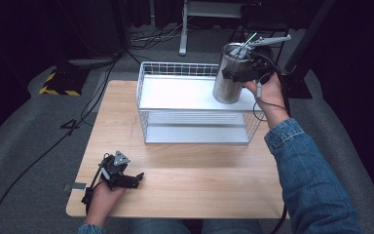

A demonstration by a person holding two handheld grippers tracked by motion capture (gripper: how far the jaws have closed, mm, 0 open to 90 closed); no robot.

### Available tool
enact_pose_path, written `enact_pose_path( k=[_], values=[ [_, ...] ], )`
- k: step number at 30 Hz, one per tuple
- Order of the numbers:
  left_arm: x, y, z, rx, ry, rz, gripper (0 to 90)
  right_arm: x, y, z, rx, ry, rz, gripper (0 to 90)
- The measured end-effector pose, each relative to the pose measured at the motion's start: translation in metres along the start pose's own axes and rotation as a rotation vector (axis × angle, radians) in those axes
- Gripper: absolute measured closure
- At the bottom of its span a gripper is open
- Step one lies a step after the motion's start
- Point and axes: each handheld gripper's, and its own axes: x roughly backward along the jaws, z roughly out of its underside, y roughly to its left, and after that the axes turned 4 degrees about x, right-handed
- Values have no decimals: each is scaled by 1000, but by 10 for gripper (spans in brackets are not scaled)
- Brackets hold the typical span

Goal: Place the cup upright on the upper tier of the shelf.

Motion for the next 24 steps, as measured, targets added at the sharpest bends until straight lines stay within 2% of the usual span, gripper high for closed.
enact_pose_path(
  k=[6,7,9,11,15,24],
  values=[
    [0,0,0,4,1,0,22,10,2,3,-6,-3,-3,0],
    [0,0,0,3,1,1,22,18,3,4,0,-19,6,0],
    [0,0,0,3,1,1,22,20,3,4,0,-23,7,0],
    [0,0,0,5,-1,1,22,30,6,6,7,-30,-3,0],
    [0,0,0,4,0,1,22,37,11,9,21,-33,-10,0],
    [0,0,0,3,0,0,22,64,29,26,63,-50,-59,1]
  ],
)
